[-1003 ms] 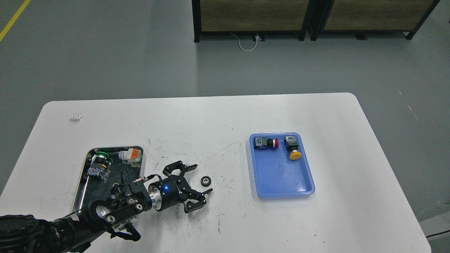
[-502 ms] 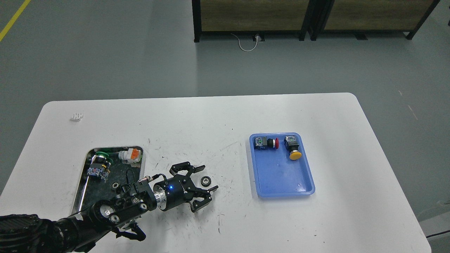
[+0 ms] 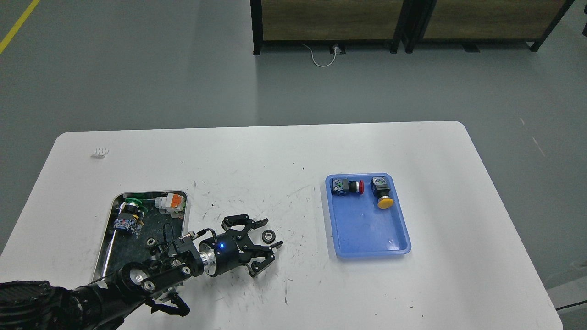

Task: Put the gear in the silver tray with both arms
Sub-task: 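Close the left gripper around the second gear, then carry the gear into the silver tray and open the left gripper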

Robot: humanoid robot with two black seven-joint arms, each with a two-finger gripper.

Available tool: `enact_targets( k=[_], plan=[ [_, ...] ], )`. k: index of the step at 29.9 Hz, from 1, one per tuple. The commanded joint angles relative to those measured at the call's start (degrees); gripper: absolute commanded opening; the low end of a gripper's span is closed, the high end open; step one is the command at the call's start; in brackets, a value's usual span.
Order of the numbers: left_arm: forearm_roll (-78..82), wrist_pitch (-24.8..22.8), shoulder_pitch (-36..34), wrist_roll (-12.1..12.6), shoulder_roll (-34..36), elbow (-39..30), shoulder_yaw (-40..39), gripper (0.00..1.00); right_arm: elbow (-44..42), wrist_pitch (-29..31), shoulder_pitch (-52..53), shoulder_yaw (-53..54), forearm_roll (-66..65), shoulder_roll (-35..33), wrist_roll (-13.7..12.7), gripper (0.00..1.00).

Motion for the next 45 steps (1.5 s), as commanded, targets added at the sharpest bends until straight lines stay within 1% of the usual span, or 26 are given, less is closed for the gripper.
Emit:
enact_targets(
  k=[1,4,7,9,12,13,15,18,21,23,26,30,34,38,41,45],
  plan=[
    [-0.05,-0.01,0.33,0.03,0.11,0.04,0.00,0.63,0.00,-0.07,0.00,0.06,0.00,0.11,0.08,1.00],
    [-0.05,-0.01,0.59,0.12,0.11,0.04,0.00,0.61,0.00,-0.16,0.00,0.06,0.00,0.11,0.08,1.00],
    [-0.05,0.08,0.77,0.20,0.11,0.04,0.00,0.57,0.00,-0.59,0.00,0.06,0.00,0.11,0.08,1.00],
    [-0.05,0.08,0.77,0.55,0.11,0.04,0.00,0.52,0.00,-0.77,-0.08,0.06,0.00,0.11,0.08,1.00],
    [-0.05,0.08,0.51,0.82,0.02,-0.05,0.09,0.37,0.00,-0.86,-0.09,0.06,-0.09,0.11,0.08,1.00],
    [-0.05,0.08,0.42,0.91,0.02,-0.05,0.09,0.34,0.00,-0.77,-0.09,0.06,-0.09,0.11,0.08,1.00],
    [-0.05,-0.10,0.16,0.82,0.02,-0.40,0.09,0.28,0.00,-0.86,-0.08,0.06,0.00,0.11,0.08,1.00],
    [-0.05,-1.67,-0.11,0.91,-0.15,-0.58,0.09,0.21,-0.09,-0.86,-0.09,0.06,-0.09,0.11,0.08,1.00],
    [-0.13,-2.12,-0.55,0.91,0.28,-0.76,-0.79,0.19,-0.09,-0.95,-0.35,0.06,-0.09,0.20,0.08,1.00],
    [-0.13,-2.21,-1.07,0.91,1.68,-1.54,-1.32,0.19,-0.18,-0.95,-0.44,0.06,-0.09,0.20,0.08,1.00],
    [-1.62,-2.29,-3.18,1.34,6.77,-4.87,-3.16,0.19,-0.26,-1.04,-0.52,0.06,-0.09,0.20,0.08,1.00],
    [-4.44,-3.79,-5.55,1.79,16.43,-10.23,-3.34,0.19,-0.70,-1.04,-0.79,0.06,-0.09,1.07,0.17,1.00],
    [-4.53,-4.05,-5.91,1.79,27.06,-18.31,-3.43,0.20,-1.14,-1.21,-0.79,0.06,-0.17,2.31,0.26,1.00],
    [-4.53,-4.14,-5.38,1.61,35.68,-24.47,-2.55,0.21,-1.76,-1.83,-0.96,0.06,-0.17,3.62,0.35,1.00],
    [-4.44,-4.14,-3.89,1.26,40.43,-27.12,-2.37,0.21,-2.11,-2.00,-1.05,0.24,-0.17,4.50,0.35,1.00],
    [-4.27,-4.05,-0.64,0.64,44.05,-29.32,-2.37,0.21,-2.90,-2.27,-1.05,0.24,-0.17,5.21,0.35,1.00]
  ],
)
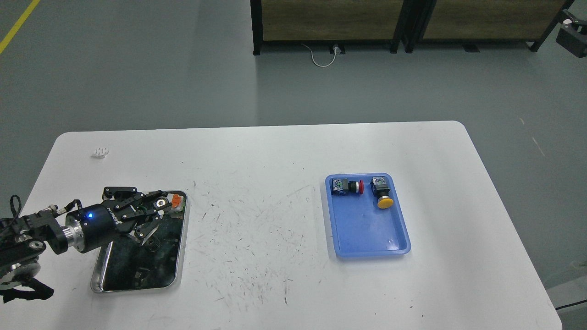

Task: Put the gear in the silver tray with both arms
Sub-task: 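Carry the gear into the silver tray and open the left gripper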

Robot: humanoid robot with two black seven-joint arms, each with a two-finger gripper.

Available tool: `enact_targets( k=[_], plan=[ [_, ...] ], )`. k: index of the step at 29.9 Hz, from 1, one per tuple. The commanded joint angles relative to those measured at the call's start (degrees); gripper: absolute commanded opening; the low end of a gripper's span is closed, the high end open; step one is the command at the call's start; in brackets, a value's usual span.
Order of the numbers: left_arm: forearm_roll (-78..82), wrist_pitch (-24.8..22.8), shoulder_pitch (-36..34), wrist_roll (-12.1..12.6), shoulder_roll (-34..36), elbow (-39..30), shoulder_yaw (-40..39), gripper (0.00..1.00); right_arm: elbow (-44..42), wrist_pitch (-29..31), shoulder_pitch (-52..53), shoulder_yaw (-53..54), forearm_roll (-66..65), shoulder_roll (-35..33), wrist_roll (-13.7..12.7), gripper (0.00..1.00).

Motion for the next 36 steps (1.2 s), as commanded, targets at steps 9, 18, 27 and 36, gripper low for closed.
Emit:
enact_targets(
  k=[9,18,27,36],
  plan=[
    [3.39,0.79,6.12,-1.41,5.03,-5.68,0.01,0.21,-1.08,-0.36,-0.01,-0.07,-1.14,1.81,0.00,1.00],
    [4.98,2.72,9.73,-2.55,2.66,-3.66,-0.25,0.23,-1.17,-0.45,0.25,-0.25,-1.23,1.98,-0.18,1.00],
    [4.72,3.25,12.28,-2.95,1.52,-0.76,-1.04,0.26,-1.17,-0.89,0.25,-0.25,-1.23,1.98,-0.18,1.00],
    [4.10,3.69,12.81,-2.95,1.52,-0.50,-1.13,0.32,-1.17,-0.89,0.17,-0.25,-1.23,1.98,-0.18,1.00]
  ],
)
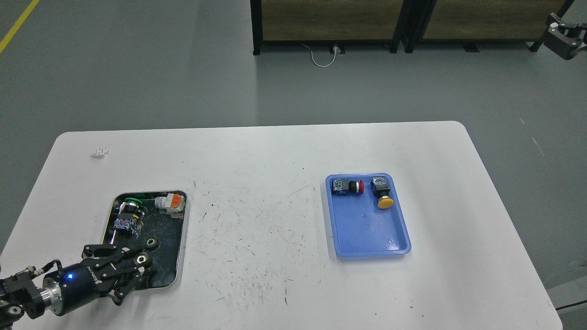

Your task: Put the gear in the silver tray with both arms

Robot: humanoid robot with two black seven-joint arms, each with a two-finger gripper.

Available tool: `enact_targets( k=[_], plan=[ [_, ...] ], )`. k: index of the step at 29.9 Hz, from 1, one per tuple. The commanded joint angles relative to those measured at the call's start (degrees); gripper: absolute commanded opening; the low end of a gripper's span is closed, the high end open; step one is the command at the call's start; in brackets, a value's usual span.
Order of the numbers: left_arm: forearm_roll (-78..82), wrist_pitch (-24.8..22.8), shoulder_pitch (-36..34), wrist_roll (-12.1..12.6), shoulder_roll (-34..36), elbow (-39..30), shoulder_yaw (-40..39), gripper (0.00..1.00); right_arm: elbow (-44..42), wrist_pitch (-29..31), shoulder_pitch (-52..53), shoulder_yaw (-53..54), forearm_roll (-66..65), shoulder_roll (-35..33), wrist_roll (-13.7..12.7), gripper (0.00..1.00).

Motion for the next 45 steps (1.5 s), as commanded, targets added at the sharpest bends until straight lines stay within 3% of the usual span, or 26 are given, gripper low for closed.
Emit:
enact_targets(
  k=[1,17,19,20,21,25,29,33,39,42,45],
  plan=[
    [-0.36,0.19,0.11,0.00,-0.09,0.32,-0.06,0.33,0.01,-0.09,-0.08,-0.03,0.00,0.00,0.00,1.00],
    [-5.63,1.07,0.99,0.00,-0.18,1.38,-1.82,0.70,0.01,-0.70,-0.08,0.06,0.00,0.00,0.00,1.00],
    [-6.77,1.42,0.90,0.00,0.26,1.29,-3.05,0.80,0.01,-0.70,0.01,0.06,0.00,-0.08,0.00,1.00],
    [-8.26,1.51,0.73,0.00,0.61,1.29,-4.62,0.93,0.01,-0.70,0.01,0.23,0.00,-0.09,0.00,1.00],
    [-9.92,1.60,0.55,0.00,0.96,1.29,-6.46,0.98,0.01,-0.79,0.10,0.32,0.00,-0.26,0.00,1.00],
    [-11.70,1.60,-2.95,0.00,4.74,1.29,-15.87,0.99,0.01,-0.96,0.54,0.76,0.27,-0.35,0.18,1.00],
    [-12.31,1.69,-11.29,0.00,5.45,1.21,-18.52,0.99,0.09,-0.96,1.24,0.85,0.62,-0.17,0.09,1.00],
    [-13.19,2.13,-20.69,4.52,5.45,1.47,-17.91,0.99,0.09,-1.14,2.21,0.93,0.88,0.09,0.00,1.00],
    [-25.22,5.11,-34.23,16.56,2.03,5.15,-11.85,0.98,0.01,-9.21,2.56,1.02,1.06,2.98,0.09,1.00],
    [-25.67,8.27,-38.72,19.47,-3.24,8.84,-11.23,0.98,0.44,-11.68,2.65,1.11,1.15,4.31,0.09,1.00],
    [-25.76,8.37,-41.10,21.93,-5.71,12.01,-10.96,0.98,0.88,-11.86,3.52,1.46,2.02,5.10,0.00,1.00]
  ],
)
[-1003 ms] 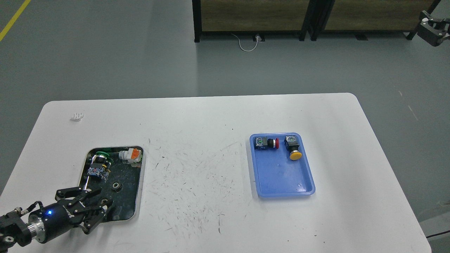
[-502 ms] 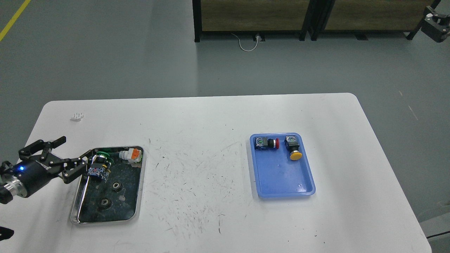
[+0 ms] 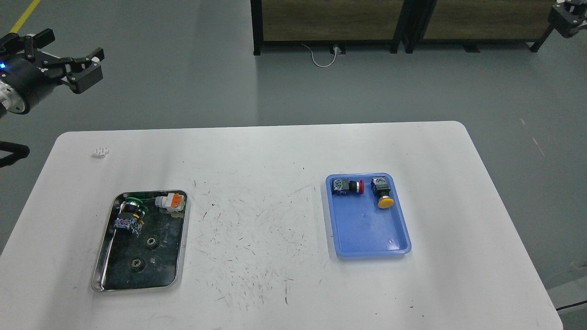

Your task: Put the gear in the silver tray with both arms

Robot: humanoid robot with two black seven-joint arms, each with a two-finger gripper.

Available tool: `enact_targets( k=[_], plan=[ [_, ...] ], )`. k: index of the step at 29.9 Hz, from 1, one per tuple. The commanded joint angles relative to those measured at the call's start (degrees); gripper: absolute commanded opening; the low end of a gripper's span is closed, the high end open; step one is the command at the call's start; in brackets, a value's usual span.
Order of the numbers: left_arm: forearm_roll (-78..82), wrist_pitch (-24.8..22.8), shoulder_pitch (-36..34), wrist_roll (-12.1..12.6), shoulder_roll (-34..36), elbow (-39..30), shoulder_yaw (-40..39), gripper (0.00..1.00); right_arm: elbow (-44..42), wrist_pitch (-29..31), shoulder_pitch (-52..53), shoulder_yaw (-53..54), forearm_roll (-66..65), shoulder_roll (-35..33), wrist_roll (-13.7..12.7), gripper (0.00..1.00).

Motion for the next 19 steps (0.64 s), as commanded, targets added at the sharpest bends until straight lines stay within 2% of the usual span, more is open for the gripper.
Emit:
enact_targets(
  k=[1,3,8,19],
  plan=[
    [-0.12,0.51,-2.68,3.08,-2.47,2.89,0.29,0.98,0.37,-0.51,1.50,0.61,1.53,0.74,-0.11,1.00],
    [-0.30,0.95,-3.65,3.97,-2.47,3.41,-0.06,0.98,-0.07,-0.51,3.00,1.14,4.24,0.74,-0.11,1.00],
    [-1.44,2.97,-4.79,3.27,-2.47,3.33,-1.98,0.99,0.10,-0.60,4.23,1.14,8.65,0.74,-0.02,1.00],
    [-3.81,3.67,-4.71,3.88,-1.15,3.42,-4.19,0.99,3.70,-1.48,3.71,1.14,8.65,-1.98,0.50,1.00]
  ],
)
